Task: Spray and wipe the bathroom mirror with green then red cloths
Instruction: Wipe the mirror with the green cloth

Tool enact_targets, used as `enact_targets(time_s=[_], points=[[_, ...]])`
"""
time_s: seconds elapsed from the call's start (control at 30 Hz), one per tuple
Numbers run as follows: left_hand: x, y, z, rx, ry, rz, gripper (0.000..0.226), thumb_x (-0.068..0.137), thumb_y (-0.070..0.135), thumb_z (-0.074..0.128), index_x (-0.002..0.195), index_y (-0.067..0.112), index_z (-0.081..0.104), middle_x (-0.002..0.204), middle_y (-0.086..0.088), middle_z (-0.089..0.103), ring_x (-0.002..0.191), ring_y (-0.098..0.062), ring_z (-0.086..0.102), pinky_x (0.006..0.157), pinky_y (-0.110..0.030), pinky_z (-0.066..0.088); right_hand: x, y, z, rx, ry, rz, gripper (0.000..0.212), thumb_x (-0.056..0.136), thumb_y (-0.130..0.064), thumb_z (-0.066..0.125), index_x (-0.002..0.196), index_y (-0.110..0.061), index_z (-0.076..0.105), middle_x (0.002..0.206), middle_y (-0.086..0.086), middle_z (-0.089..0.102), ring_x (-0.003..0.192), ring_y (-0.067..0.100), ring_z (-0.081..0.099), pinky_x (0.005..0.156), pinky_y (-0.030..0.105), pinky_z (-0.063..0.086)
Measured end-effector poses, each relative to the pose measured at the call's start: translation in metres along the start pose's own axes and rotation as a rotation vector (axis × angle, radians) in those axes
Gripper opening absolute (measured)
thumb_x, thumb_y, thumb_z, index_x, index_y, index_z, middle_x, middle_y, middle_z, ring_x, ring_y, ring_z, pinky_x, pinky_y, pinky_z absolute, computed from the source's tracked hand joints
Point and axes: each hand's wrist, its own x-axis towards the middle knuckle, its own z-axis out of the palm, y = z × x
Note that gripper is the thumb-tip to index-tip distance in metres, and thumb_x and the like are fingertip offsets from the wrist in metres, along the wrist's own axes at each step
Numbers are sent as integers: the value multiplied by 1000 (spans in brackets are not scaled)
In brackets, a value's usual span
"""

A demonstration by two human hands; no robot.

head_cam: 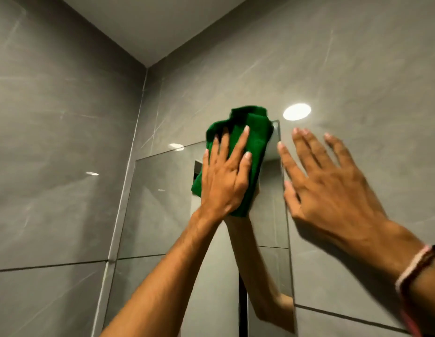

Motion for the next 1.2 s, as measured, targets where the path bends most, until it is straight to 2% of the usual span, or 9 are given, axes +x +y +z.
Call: enact_targets(time_s=[0.2, 0.3, 0.47, 0.6, 0.73, 0.8, 0.9, 1.03, 1.2], points=[[3, -170, -27, 78, 75, -473, 60, 102, 47, 20, 160, 31, 21, 170, -14, 17, 156, -37, 17, 125, -59, 19, 6, 2, 17, -94, 88, 1, 73, 104, -49, 21, 168, -15, 19, 175, 19, 20, 163, 33, 23, 130, 60, 24], [-38, -238, -35, 39, 152, -857, 56, 107, 42, 24, 160, 27, 21, 168, -21, 18, 153, -43, 21, 126, -53, 19, 9, 2, 17, -125, 146, 3, 74, 103, -47, 19, 167, -12, 25, 173, 22, 28, 161, 35, 30, 129, 61, 26], [-83, -199, -29, -86, 220, -1225, 56, 106, 45, 21, 160, 35, 14, 171, -16, 7, 156, -41, 9, 126, -56, 6, 6, 1, 5, -106, 92, -7, 73, 104, -46, 23, 168, -12, 23, 174, 22, 24, 163, 35, 26, 130, 61, 24], [-84, -81, -14, -47, 159, -1018, 54, 106, 45, 21, 159, 43, 8, 173, -8, 2, 158, -33, 4, 124, -61, 8, 3, 0, -4, -31, 52, -16, 73, 103, -44, 25, 169, -12, 21, 176, 21, 18, 165, 32, 18, 132, 59, 19], [-64, 47, 15, 23, 52, -416, 56, 105, 49, 19, 158, 47, -1, 172, -5, -8, 158, -30, -3, 126, -60, 3, 5, 1, -16, 48, -51, -24, 75, 102, -46, 17, 171, -16, 12, 179, 16, 6, 168, 28, 6, 136, 53, 8], [-53, 74, 18, 5, 10, -147, 56, 103, 52, 17, 158, 47, 4, 172, -4, -5, 159, -29, -2, 126, -58, 1, 2, 5, -20, 82, -63, -16, 78, 98, -44, 23, 169, -12, 22, 179, 17, 14, 167, 28, 13, 136, 52, 10], [-53, 54, 9, -4, -37, 32, 56, 102, 51, 20, 158, 44, 15, 172, -4, 7, 159, -28, 7, 127, -56, 6, -13, 13, -17, 51, -17, -40, 81, 97, -51, 31, 166, -9, 33, 175, 22, 26, 163, 34, 26, 133, 56, 18], [-74, -23, -6, -9, -29, -18, 56, 102, 50, 27, 157, 41, 23, 171, -6, 16, 157, -27, 19, 125, -58, 20, -28, 13, 6, -33, 104, -62, 79, 103, -63, 20, 169, -20, 25, 175, 21, 23, 163, 36, 24, 131, 60, 18], [-153, -158, -26, -27, 46, -485, 58, 103, 45, 26, 159, 36, 17, 172, -7, 4, 158, -32, 11, 121, -65, 24, -23, 11, 53, -115, 332, -60, 83, 98, -72, 22, 170, -36, 5, 181, 11, 5, 168, 29, 7, 131, 62, 18]])
